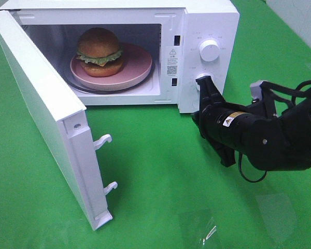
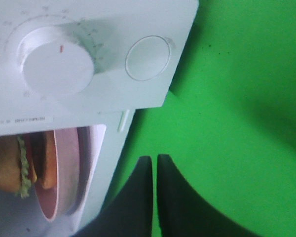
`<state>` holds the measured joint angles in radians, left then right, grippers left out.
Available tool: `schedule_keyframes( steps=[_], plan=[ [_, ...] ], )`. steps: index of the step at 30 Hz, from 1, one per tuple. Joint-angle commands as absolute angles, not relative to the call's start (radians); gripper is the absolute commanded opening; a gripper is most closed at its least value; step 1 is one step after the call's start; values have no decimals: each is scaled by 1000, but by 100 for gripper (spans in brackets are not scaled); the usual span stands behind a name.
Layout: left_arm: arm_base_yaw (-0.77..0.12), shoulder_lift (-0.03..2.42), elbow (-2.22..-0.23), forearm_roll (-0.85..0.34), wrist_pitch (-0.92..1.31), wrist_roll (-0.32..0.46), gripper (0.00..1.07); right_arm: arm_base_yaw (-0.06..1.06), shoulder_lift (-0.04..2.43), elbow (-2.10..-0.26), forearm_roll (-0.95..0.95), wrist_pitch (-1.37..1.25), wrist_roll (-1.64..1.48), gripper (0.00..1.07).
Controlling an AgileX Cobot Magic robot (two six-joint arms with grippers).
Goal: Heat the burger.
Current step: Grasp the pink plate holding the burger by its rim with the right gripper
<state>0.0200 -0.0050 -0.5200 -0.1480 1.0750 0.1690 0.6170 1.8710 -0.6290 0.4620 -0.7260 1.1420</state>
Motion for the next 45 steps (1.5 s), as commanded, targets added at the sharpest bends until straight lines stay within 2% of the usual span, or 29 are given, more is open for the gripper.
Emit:
schedule_keyframes(
  steps=[1, 22, 28, 32, 36, 45],
  plan=[
    [22, -11, -517, -150, 1071, 164, 100, 619, 1774, -625, 445, -574, 872, 5],
    [22, -11, -517, -150, 1071, 164, 100, 616, 1491, -627, 445, -137, -84, 8],
    [22, -11, -517, -150, 1071, 164, 100, 616, 1457, -636, 420, -33, -232, 9],
    [22, -11, -517, -150, 1071, 164, 100, 616, 1454, -692, 338, 123, -292, 9],
    [22, -11, -517, -150, 1071, 164, 100, 616, 1454, -788, 133, 349, -297, 9],
    [22, -11, -517, -150, 1071, 164, 100, 616, 1454, -921, -149, 590, -315, 9]
  ],
)
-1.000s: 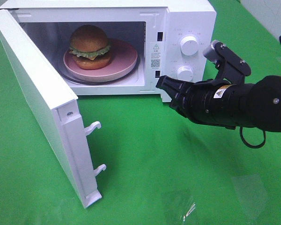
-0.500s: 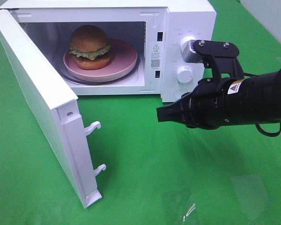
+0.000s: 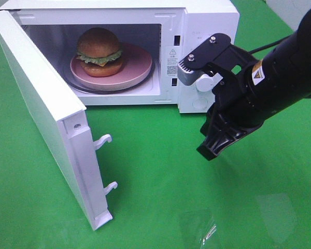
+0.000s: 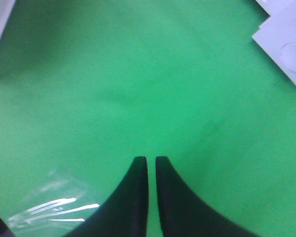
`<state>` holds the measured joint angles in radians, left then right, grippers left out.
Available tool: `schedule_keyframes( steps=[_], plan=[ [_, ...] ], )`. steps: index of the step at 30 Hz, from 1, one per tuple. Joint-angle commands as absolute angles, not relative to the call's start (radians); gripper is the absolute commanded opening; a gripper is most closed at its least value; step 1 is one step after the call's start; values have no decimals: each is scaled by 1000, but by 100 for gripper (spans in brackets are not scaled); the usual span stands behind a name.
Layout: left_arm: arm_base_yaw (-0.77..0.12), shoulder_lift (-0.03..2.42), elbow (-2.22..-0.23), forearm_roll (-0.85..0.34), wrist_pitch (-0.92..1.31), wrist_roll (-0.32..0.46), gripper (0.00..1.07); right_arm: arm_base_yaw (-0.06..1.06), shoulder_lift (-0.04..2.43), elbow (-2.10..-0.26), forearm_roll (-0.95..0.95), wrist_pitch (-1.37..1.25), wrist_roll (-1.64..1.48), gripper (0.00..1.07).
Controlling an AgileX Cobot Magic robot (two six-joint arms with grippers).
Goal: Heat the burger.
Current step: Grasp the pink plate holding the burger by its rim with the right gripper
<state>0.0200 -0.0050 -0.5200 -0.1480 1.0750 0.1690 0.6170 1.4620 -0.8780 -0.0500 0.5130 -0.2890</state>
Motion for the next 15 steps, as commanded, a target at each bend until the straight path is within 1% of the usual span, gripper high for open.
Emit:
schedule_keyframes(
  steps=[1, 4, 6, 9, 10, 11, 12, 13, 14, 15],
  plan=[
    [22, -11, -517, -150, 1071, 164, 100, 616, 1454, -953, -201, 625, -347, 9],
    [22, -11, -517, -150, 1071, 164, 100, 616, 1454, -977, -231, 644, -379, 10],
    [22, -11, -517, -150, 1071, 164, 100, 616, 1454, -1012, -238, 650, -524, 10],
    [22, -11, -517, -150, 1071, 164, 100, 616, 1454, -1017, -231, 649, -613, 10],
    [22, -11, -517, -150, 1071, 164, 100, 616, 1454, -1017, -230, 649, -722, 10],
    [22, -11, -517, -150, 1071, 164, 100, 616, 1454, -1017, -230, 649, -722, 10],
    [22, -11, -517, -150, 1071, 164, 100, 616, 1454, -1017, -230, 651, -819, 10],
    [22, -11, -517, -150, 1071, 164, 100, 616, 1454, -1017, -230, 651, -819, 10],
    [22, -11, -517, -150, 1071, 164, 100, 616, 1454, -1017, -230, 651, -930, 10],
    [22, -11, -517, -150, 1071, 164, 100, 616, 1454, -1017, -230, 651, -930, 10]
  ],
)
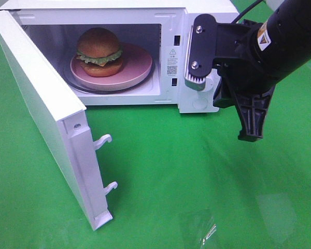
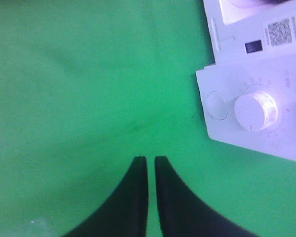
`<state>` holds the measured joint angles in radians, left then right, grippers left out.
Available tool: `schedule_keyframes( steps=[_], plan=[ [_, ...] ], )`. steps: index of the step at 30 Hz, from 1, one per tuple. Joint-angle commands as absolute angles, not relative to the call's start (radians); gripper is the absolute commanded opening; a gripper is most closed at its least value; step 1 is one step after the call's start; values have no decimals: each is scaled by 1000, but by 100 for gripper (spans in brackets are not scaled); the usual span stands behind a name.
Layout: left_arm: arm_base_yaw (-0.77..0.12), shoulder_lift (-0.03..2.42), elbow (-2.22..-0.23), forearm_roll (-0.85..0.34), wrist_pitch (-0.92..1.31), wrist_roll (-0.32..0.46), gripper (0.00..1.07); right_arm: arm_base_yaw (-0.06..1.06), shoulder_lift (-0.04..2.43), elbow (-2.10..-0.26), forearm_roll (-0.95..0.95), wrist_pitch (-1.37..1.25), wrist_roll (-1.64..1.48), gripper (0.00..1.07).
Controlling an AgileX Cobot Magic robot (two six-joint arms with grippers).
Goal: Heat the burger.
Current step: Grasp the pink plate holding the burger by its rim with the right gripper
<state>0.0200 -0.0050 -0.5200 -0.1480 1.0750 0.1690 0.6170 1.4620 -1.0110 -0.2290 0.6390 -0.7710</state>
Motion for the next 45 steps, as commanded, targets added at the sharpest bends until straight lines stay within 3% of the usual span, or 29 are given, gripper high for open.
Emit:
schedule_keyframes(
  steps=[1, 12, 14, 15, 16, 17, 18, 19, 20, 21, 22, 24, 45],
  plan=[
    [22, -11, -517, -150, 1071, 164, 100, 616, 1454, -1017, -230, 651, -1020, 10],
    [22, -11, -517, -150, 1071, 164, 100, 616, 1454, -1017, -230, 634, -1176, 16],
    [22, -11, -517, -150, 1071, 164, 100, 616, 1454, -1017, -230, 609, -1145, 35],
    [22, -11, -517, -150, 1071, 164, 100, 616, 1454, -1017, -230, 609, -1145, 35],
    [22, -11, -517, -150, 1071, 164, 100, 616, 1454, -1017, -231, 582, -1110, 49],
    [22, -11, -517, -150, 1071, 164, 100, 616, 1454, -1017, -231, 582, -1110, 49],
    [22, -11, -517, -150, 1071, 164, 100, 616, 1454, -1017, -235, 563, -1077, 67],
    [22, -11, -517, -150, 1071, 164, 100, 616, 1454, -1017, -235, 563, -1077, 67],
    [22, -11, -517, -150, 1071, 164, 100, 616, 1454, -1017, -235, 561, -1064, 82],
    [22, -11, -517, -150, 1071, 164, 100, 616, 1454, -1017, -235, 561, -1064, 82],
    [22, -11, -517, -150, 1071, 164, 100, 616, 1454, -1017, -235, 561, -1062, 94],
    [22, -11, -517, -150, 1071, 164, 100, 616, 1454, -1017, -236, 558, -1063, 100],
    [22, -11, -517, -150, 1071, 164, 100, 619, 1628, -1122, -285, 538, -1045, 96]
  ],
)
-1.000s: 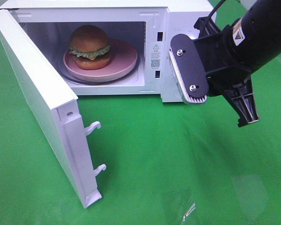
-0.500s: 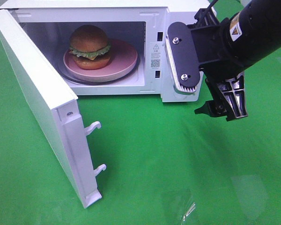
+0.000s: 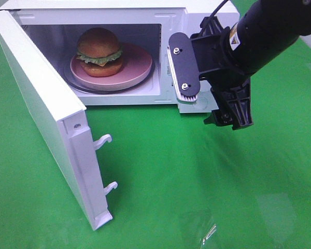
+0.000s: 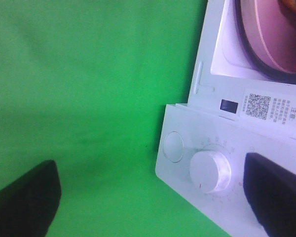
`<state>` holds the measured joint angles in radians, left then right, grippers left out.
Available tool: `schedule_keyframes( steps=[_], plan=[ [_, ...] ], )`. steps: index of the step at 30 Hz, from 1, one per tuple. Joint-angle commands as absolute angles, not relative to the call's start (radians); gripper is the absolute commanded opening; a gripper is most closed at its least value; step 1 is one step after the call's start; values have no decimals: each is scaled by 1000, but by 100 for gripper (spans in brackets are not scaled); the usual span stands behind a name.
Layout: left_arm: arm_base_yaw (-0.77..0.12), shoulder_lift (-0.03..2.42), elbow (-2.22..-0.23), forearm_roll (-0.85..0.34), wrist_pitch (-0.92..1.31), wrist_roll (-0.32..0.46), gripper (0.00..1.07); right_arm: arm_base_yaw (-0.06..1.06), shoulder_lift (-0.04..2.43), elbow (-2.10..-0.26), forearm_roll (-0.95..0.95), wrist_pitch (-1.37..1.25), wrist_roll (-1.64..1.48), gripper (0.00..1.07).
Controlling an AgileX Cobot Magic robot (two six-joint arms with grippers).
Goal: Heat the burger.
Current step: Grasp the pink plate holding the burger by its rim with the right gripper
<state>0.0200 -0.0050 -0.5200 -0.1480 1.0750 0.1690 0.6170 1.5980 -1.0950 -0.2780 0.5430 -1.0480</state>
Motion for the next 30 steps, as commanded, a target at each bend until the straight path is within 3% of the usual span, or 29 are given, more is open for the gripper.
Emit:
schedule_keyframes(
  steps=[1, 30],
  plan=[
    [22, -11, -517, -150, 1071, 164, 100, 619, 1649, -1145, -285, 537, -1045, 95],
    [22, -11, -517, -150, 1071, 164, 100, 654, 1980, -1436, -410, 398, -966, 90]
  ],
)
